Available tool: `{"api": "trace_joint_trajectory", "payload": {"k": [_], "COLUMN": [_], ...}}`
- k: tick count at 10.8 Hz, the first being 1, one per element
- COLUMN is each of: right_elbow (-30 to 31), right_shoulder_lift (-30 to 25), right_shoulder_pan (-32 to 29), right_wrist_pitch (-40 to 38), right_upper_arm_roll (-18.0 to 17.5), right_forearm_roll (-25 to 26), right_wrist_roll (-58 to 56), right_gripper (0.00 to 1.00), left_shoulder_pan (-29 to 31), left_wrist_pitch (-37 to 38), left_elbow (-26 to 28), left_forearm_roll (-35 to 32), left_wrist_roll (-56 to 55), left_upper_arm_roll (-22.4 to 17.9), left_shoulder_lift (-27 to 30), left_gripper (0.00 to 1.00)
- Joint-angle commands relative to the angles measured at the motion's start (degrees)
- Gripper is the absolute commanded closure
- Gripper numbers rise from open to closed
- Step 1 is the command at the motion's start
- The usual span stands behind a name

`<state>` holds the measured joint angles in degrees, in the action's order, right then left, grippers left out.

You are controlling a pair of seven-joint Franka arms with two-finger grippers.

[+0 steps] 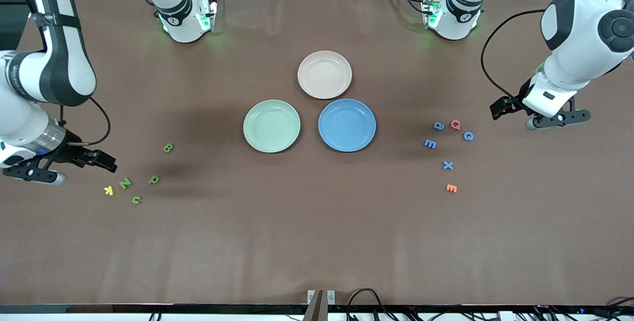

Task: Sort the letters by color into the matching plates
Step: 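Move the right gripper to green letters while the left gripper nears blue letters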

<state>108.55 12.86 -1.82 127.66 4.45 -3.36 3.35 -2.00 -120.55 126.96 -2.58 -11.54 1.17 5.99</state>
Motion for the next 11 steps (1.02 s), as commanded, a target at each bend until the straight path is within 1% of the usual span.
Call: {"api": "trace_joint_trajectory", "payload": {"k": [1,2,3,4,6,8,11], "right_elbow": [1.8,1.9,2.4,3.5,5.9,7.4,9.5], "right_shoulder_lift": [2.9,4.5,5.9,6.8,8.3,9.9,11.3], "right_shoulder_pan": [-0.1,0.0,0.0,0.0,0.0,0.7,1.9], "right_wrist_pitch": [3.1,3.9,4.8,6.7,10.0,12.3,13.1], "right_upper_arm_roll": [-0.3,-0.3,-0.3,-0.3,-0.3,-0.3,-0.2], "right_forearm_roll": [-1.2,-1.6,-3.2,-5.7,-9.2,-9.6,-9.6], "right_wrist_roll": [12.4,16.2,18.9,21.1,24.7,30.9,34.8], "right_gripper": [0.0,0.0,0.0,0.0,0.0,0.0,0.0], "left_shoulder_pan": [0.3,0.3,0.2,0.2,0.0,0.0,0.2], "left_wrist_pitch": [-7.1,-8.7,-11.1,-13.5,-15.2,-17.4,-22.4], "left_elbow": [6.8,7.8,9.3,10.5,11.1,11.4,12.1], "left_forearm_roll": [0.7,0.7,0.7,0.7,0.7,0.7,0.7], "left_wrist_roll": [-1.6,-1.6,-1.8,-2.5,-3.6,-3.7,-3.7], "left_upper_arm_roll": [0.2,0.2,0.3,0.3,0.3,0.3,0.3], "left_shoulder_lift": [0.9,-0.2,-0.8,-1.7,-3.4,-5.7,-9.2], "left_gripper": [0.0,0.0,0.0,0.0,0.0,0.0,0.0]}}
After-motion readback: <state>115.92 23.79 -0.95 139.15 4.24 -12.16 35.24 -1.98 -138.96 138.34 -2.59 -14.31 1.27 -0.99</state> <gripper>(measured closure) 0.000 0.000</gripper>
